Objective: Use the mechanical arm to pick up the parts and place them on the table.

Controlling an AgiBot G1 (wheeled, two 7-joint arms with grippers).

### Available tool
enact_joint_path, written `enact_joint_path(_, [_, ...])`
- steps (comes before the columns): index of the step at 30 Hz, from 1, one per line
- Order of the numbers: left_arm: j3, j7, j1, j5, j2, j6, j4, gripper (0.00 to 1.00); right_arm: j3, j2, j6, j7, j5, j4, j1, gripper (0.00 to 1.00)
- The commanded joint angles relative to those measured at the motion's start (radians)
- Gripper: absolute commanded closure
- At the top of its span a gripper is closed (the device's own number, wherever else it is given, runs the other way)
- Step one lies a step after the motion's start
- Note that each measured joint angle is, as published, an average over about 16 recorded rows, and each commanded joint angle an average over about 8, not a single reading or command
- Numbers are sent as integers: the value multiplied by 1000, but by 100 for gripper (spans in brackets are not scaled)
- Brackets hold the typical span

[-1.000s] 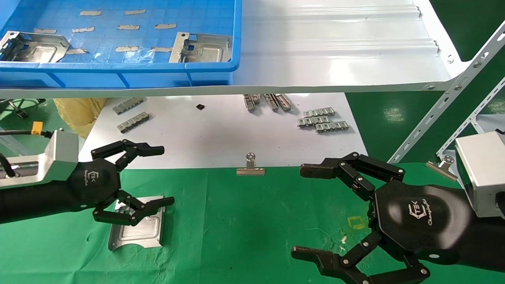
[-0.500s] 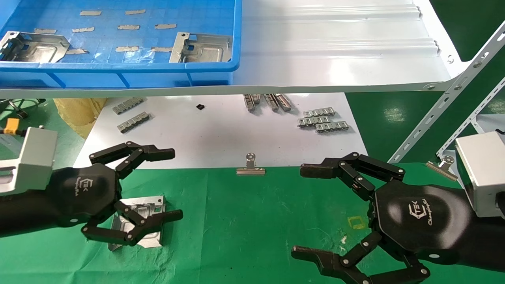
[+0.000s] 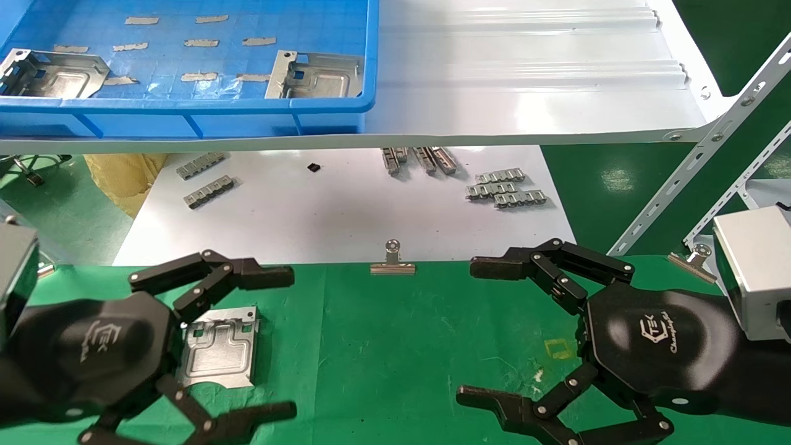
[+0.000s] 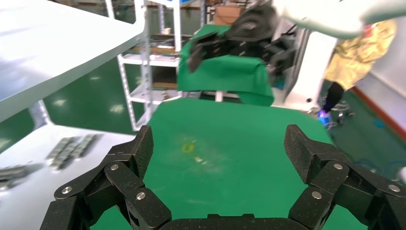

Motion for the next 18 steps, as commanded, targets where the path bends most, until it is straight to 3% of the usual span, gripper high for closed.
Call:
enact_joint_path(1, [-16, -26, 19, -11, -7, -3, -39, 0, 0, 0, 0, 0, 0, 0, 0, 0])
enact_joint_path(18, [-16, -26, 19, -12, -8, -4, -37, 0, 0, 0, 0, 0, 0, 0, 0, 0])
